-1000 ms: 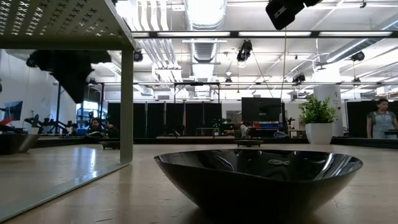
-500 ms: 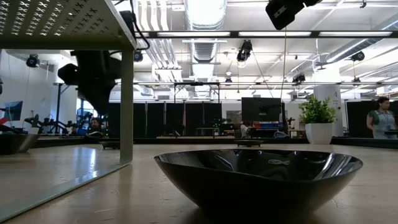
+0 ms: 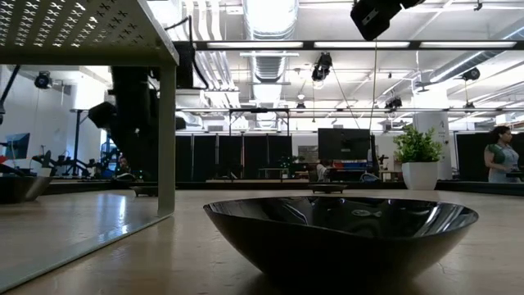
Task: Pick & Place Mini shaped plates
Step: Stack the black square plate on top of the other black square plate on the shelf
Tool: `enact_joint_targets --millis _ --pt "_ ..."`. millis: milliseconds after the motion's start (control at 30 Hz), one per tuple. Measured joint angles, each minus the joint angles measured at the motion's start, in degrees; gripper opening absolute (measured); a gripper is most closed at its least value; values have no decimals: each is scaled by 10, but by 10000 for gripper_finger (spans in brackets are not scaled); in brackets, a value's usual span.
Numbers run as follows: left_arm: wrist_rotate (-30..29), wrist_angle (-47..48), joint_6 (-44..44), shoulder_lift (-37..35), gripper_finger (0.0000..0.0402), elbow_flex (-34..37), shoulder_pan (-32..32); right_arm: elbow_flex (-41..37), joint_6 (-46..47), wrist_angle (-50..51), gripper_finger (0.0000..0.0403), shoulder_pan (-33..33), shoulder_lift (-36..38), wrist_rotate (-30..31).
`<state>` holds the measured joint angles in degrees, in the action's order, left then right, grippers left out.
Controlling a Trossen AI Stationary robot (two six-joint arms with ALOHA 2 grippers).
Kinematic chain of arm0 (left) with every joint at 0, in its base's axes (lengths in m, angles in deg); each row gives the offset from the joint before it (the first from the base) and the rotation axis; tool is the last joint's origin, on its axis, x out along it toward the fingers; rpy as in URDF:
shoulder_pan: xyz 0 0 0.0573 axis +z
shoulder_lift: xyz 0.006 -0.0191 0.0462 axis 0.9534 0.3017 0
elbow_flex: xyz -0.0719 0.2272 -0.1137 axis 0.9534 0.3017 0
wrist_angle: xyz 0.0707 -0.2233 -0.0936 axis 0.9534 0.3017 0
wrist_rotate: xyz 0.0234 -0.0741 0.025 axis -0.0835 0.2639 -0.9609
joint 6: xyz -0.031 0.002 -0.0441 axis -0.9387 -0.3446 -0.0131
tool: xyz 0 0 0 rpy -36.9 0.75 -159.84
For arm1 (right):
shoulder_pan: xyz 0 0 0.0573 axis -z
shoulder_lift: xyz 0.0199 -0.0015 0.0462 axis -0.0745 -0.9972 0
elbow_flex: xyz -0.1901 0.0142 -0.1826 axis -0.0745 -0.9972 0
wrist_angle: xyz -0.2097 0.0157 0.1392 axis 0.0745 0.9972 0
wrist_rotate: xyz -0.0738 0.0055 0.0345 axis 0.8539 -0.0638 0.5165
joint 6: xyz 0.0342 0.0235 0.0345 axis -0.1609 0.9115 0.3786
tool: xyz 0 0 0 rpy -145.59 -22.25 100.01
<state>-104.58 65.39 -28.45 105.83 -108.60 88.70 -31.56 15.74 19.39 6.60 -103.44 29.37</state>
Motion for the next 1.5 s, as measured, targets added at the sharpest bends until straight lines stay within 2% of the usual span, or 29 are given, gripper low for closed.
enact_joint_targets --millis 367,567,1200,1333,1500 --pt "-3 -16 39 58 98 0 21 0 0 0 57 0 0 0" --pt "-36 -24 48 68 98 0 23 0 0 0 57 0 0 0" --pt "-32 -46 66 100 98 0 25 0 0 0 57 0 0 0" --pt "-23 -46 73 99 76 0 25 0 0 0 57 0 0 0" --pt "-16 -46 76 98 17 0 25 0 0 0 57 0 0 0"
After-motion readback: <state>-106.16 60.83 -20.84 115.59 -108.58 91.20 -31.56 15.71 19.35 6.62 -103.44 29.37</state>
